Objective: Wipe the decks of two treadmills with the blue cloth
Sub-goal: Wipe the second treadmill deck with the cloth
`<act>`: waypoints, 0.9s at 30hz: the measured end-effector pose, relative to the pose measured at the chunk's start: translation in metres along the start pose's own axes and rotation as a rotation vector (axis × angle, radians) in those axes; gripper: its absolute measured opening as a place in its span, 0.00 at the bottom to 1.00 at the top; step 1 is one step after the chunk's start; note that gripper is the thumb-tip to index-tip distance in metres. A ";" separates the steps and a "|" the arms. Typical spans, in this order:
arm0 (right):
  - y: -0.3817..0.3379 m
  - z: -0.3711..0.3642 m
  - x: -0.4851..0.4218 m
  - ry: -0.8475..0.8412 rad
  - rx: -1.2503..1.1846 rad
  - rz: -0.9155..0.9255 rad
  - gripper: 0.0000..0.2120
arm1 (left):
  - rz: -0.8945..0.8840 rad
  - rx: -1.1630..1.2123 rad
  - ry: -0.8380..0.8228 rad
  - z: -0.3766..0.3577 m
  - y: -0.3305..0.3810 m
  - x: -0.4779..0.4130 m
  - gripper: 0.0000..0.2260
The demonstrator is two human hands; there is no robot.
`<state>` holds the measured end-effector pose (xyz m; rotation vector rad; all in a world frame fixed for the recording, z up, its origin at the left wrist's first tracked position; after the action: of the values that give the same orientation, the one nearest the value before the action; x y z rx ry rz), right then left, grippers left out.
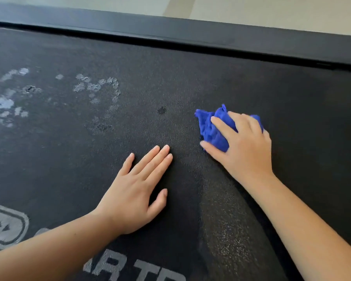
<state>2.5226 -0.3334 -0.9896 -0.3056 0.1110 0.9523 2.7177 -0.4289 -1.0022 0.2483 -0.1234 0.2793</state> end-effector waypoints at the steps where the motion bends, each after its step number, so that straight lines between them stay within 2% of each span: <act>1: 0.004 -0.005 -0.023 -0.018 0.002 -0.048 0.28 | 0.000 -0.002 0.001 0.000 0.000 0.000 0.29; 5: 0.029 -0.025 -0.125 -0.156 -0.013 -0.310 0.30 | -0.006 0.011 -0.008 0.002 -0.002 0.000 0.29; 8: 0.034 -0.028 -0.154 -0.209 -0.009 -0.417 0.30 | -0.003 0.029 -0.014 0.003 -0.002 0.000 0.29; 12: 0.017 -0.017 -0.093 -0.165 -0.020 -0.259 0.28 | -0.003 0.033 -0.008 0.003 -0.001 0.001 0.29; 16: -0.023 0.012 0.054 -0.049 -0.020 -0.094 0.27 | -0.014 0.021 -0.002 0.002 -0.001 0.001 0.29; 20: -0.048 0.029 0.157 -0.055 -0.018 -0.006 0.26 | -0.013 0.017 -0.008 0.001 -0.002 0.000 0.30; 23: -0.042 0.027 0.141 -0.048 -0.019 0.006 0.27 | -0.010 -0.002 -0.006 0.000 -0.002 0.001 0.31; 27: -0.024 0.015 0.078 -0.059 0.009 -0.172 0.28 | -0.011 -0.009 -0.025 0.000 -0.001 0.002 0.33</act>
<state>2.5866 -0.2812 -0.9882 -0.2739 0.0340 0.7896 2.7196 -0.4295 -1.0027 0.2434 -0.1475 0.2649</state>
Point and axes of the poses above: each hand's wrist, its own x-axis away from the middle knuckle, its own z-axis out of the back of the hand, y = z × x, the point moved 5 cm from there along -x, towards the middle knuckle, and after that the axes turned 7 degrees about -y, right-handed, at the moved point
